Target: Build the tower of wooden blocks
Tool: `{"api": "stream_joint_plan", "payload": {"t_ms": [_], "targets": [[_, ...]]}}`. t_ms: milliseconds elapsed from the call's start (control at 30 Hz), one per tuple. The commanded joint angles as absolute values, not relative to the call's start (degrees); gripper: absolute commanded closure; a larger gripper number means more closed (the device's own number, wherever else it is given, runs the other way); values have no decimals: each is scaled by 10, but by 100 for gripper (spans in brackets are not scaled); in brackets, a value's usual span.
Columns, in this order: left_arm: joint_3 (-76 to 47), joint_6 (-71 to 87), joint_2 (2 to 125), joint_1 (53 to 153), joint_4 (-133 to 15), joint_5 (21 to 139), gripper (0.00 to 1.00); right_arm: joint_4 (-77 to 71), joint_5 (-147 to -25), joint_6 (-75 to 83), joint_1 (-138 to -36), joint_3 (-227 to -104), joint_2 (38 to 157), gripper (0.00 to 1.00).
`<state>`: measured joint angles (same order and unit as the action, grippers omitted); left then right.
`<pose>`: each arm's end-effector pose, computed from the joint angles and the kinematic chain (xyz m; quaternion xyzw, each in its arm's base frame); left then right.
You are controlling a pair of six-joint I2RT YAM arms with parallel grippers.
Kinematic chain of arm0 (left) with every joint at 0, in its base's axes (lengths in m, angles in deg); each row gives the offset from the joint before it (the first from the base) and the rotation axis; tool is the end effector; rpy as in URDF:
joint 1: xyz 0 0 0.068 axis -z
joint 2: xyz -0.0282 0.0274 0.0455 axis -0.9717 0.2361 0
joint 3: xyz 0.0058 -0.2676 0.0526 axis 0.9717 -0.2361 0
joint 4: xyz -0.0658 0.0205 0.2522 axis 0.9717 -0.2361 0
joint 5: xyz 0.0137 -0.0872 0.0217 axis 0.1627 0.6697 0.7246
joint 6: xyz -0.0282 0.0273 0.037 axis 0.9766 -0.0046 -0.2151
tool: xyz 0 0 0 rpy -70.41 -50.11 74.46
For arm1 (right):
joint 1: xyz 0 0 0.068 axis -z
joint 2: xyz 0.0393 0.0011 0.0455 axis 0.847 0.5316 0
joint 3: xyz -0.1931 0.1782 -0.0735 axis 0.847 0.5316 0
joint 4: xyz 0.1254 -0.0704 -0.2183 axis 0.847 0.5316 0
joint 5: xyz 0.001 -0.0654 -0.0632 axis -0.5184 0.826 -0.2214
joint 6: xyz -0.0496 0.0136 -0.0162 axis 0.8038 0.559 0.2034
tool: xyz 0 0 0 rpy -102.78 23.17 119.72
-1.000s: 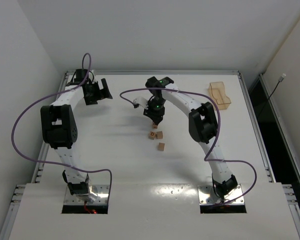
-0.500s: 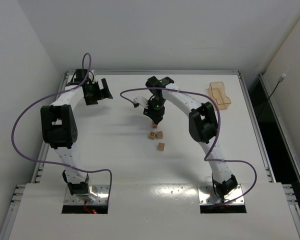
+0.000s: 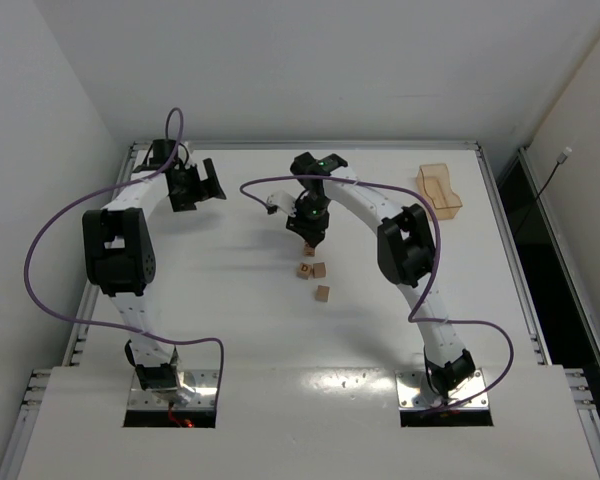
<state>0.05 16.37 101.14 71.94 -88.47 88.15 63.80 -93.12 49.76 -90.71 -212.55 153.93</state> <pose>0.4326 0.0232 0.2177 -0.1566 0.9270 -0.1766 0.2915 0.4000 0.2690 0.1777 -0.5881 0.7952 0.1278 0.0730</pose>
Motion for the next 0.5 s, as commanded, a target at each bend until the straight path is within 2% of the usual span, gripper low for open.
{"api": "stream_joint_plan", "payload": {"t_ms": [0,67,167,467], "targets": [[5,173,1011,715,-871,890,1,630,-925,491,-910,-2131,1549,64],[5,173,1011,715,-871,890,1,630,-925,491,-910,-2131,1549,57],[5,173,1011,715,-871,890,1,630,-925,491,-910,-2131,1549,52],[5,168,1011,715,-871,890,1,641,-941,491,-915,-2126,1532,47]]}}
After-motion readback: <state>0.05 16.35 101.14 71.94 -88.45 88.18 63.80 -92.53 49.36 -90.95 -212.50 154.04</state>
